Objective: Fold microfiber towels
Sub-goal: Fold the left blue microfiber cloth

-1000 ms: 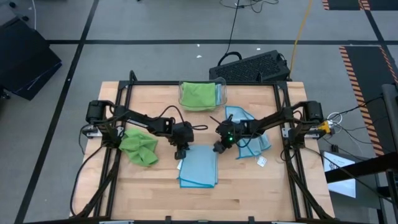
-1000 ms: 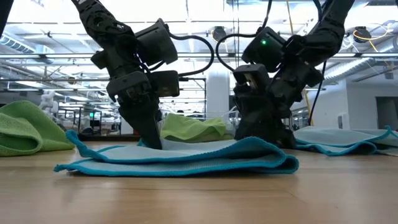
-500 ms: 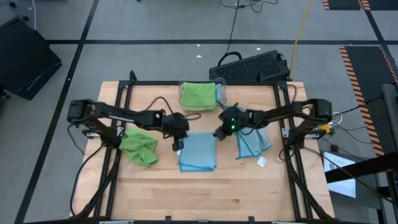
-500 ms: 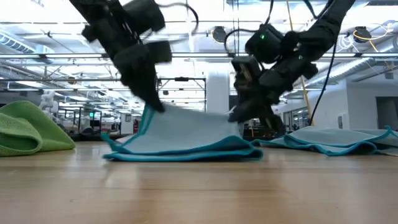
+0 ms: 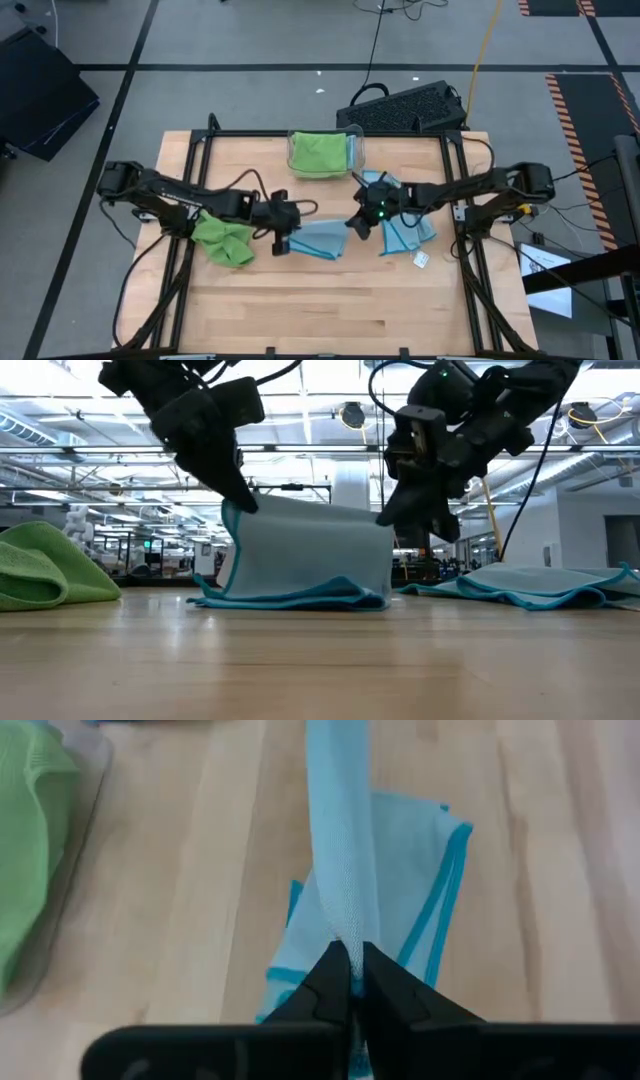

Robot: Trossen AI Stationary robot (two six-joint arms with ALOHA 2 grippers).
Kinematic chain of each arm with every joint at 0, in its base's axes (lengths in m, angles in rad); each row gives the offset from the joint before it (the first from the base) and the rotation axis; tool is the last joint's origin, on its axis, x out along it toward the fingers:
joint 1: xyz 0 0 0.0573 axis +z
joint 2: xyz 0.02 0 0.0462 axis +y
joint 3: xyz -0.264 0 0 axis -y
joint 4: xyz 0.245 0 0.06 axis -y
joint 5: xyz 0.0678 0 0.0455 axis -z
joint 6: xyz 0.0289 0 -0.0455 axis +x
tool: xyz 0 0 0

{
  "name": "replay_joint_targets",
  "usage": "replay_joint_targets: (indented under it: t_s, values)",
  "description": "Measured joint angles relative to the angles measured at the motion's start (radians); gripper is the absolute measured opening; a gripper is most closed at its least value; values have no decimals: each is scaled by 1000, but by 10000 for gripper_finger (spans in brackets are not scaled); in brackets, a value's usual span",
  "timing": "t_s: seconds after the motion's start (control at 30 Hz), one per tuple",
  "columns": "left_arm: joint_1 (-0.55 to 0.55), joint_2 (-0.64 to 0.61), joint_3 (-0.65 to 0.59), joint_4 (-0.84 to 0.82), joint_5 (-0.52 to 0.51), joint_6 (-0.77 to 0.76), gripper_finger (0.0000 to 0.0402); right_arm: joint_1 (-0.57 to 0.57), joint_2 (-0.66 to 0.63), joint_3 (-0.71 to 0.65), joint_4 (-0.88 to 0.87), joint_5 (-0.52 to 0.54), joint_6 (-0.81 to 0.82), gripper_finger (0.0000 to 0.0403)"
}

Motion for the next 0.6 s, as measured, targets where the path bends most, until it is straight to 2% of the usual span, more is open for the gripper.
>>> replay_joint_targets:
  t_s: [0.1,0.23,0.47,0.6]
  values:
    - [-30,27,1,4,-55,3,7,35,15,0,6,57,22,2]
    - [-52,57,1,-9,-80,1,13,81,15,0,45,105,51,2]
    - [-67,78,0,-58,-102,31,6,157,57,0,159,104,119,2]
    - [-62,78,-1,-59,-107,35,17,186,112,0,252,99,189,2]
